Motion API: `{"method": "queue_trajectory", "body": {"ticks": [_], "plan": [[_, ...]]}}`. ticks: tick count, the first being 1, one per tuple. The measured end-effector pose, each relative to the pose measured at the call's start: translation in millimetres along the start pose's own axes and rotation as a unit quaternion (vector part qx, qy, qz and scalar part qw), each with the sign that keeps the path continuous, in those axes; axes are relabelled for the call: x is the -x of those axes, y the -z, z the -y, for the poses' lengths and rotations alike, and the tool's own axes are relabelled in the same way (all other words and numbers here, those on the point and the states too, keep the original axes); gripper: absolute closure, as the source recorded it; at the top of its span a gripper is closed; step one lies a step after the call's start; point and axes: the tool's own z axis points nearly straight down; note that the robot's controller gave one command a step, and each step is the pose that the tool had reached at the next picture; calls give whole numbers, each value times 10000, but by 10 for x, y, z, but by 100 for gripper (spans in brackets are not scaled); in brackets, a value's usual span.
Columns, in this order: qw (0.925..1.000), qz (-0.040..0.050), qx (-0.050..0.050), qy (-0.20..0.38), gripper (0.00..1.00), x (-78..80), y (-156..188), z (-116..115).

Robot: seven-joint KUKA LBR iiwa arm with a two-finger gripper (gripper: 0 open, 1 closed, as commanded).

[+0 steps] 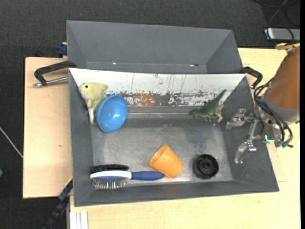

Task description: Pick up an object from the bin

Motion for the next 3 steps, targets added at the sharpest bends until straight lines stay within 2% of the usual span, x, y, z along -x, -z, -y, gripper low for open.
{"method": "queue_trajectory", "body": {"ticks": [1,2,3], "plan": [[9453,3,9,3261,0,-74,-993,-879],[9336,46,-34,3582,0,94,-1078,-210],[9514,43,-27,3078,0,-35,-1231,-884]]}}
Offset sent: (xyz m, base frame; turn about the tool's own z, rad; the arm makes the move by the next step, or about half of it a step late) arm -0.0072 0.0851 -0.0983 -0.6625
